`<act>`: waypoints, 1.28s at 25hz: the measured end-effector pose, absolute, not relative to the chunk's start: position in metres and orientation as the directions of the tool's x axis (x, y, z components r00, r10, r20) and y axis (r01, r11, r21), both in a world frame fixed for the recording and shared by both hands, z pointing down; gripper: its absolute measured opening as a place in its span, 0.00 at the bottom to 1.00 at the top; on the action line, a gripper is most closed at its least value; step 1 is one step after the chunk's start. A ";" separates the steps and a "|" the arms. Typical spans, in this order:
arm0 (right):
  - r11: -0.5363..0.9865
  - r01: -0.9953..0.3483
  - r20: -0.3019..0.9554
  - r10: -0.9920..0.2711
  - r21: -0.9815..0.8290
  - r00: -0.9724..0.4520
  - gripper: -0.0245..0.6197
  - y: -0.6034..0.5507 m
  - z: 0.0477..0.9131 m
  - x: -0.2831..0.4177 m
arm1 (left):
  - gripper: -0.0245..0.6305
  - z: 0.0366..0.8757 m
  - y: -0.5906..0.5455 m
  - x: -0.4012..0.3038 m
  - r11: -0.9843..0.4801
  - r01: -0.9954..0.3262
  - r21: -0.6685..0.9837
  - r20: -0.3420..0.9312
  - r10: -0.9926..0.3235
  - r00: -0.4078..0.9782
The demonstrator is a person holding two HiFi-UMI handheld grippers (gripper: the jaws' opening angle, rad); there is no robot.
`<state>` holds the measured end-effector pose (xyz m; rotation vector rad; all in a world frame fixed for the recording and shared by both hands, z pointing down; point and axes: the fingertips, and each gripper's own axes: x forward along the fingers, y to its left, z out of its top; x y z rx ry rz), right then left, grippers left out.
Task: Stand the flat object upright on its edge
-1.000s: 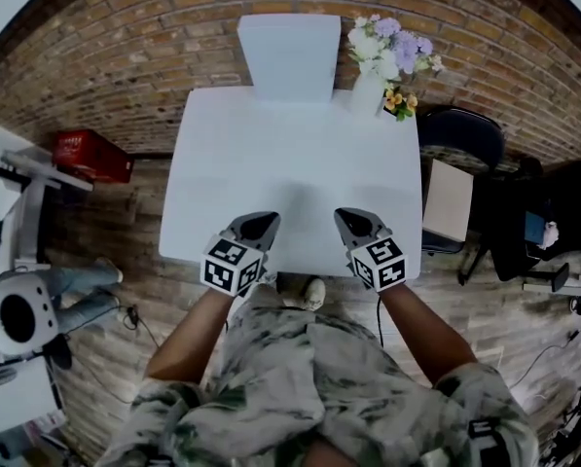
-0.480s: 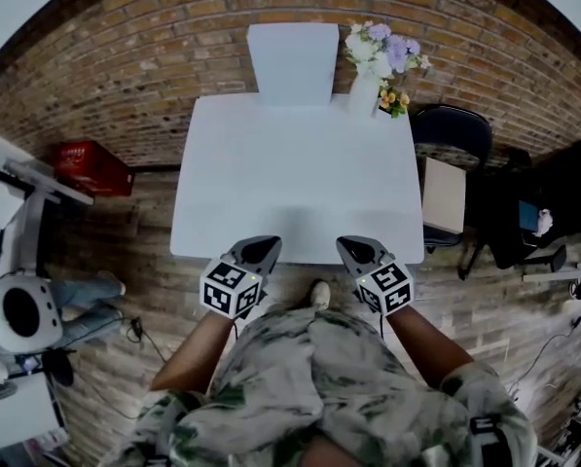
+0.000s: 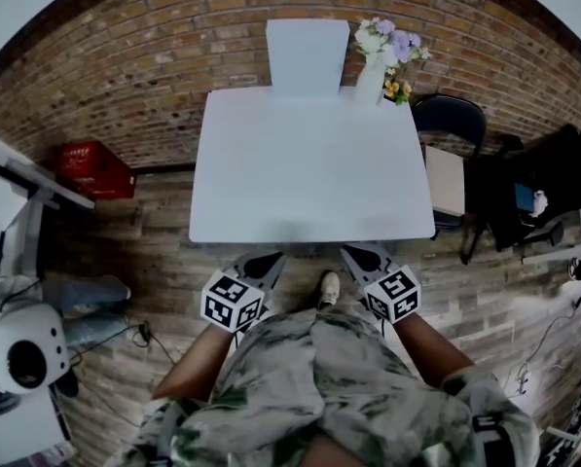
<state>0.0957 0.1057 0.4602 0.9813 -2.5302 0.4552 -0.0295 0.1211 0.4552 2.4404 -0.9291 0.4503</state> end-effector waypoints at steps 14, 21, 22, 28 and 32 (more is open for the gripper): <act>0.683 -0.712 0.437 -0.598 -0.162 -0.672 0.07 0.188 0.455 0.056 | 0.07 0.459 0.192 -0.068 -0.683 -0.660 0.311 0.446 -0.509 0.737; 0.682 -0.715 0.421 -0.608 -0.157 -0.673 0.07 0.200 0.447 0.054 | 0.07 0.455 0.201 -0.069 -0.695 -0.652 0.304 0.437 -0.506 0.744; 0.681 -0.715 0.418 -0.610 -0.157 -0.673 0.07 0.201 0.446 0.053 | 0.07 0.454 0.202 -0.069 -0.696 -0.651 0.303 0.436 -0.506 0.744; 0.685 -0.714 0.405 -0.617 -0.147 -0.675 0.07 0.212 0.441 0.051 | 0.07 0.452 0.211 -0.073 -0.696 -0.653 0.299 0.434 -0.510 0.743; 0.687 -0.712 0.395 -0.620 -0.145 -0.678 0.07 0.212 0.436 0.049 | 0.07 0.448 0.212 -0.076 -0.691 -0.655 0.305 0.432 -0.512 0.742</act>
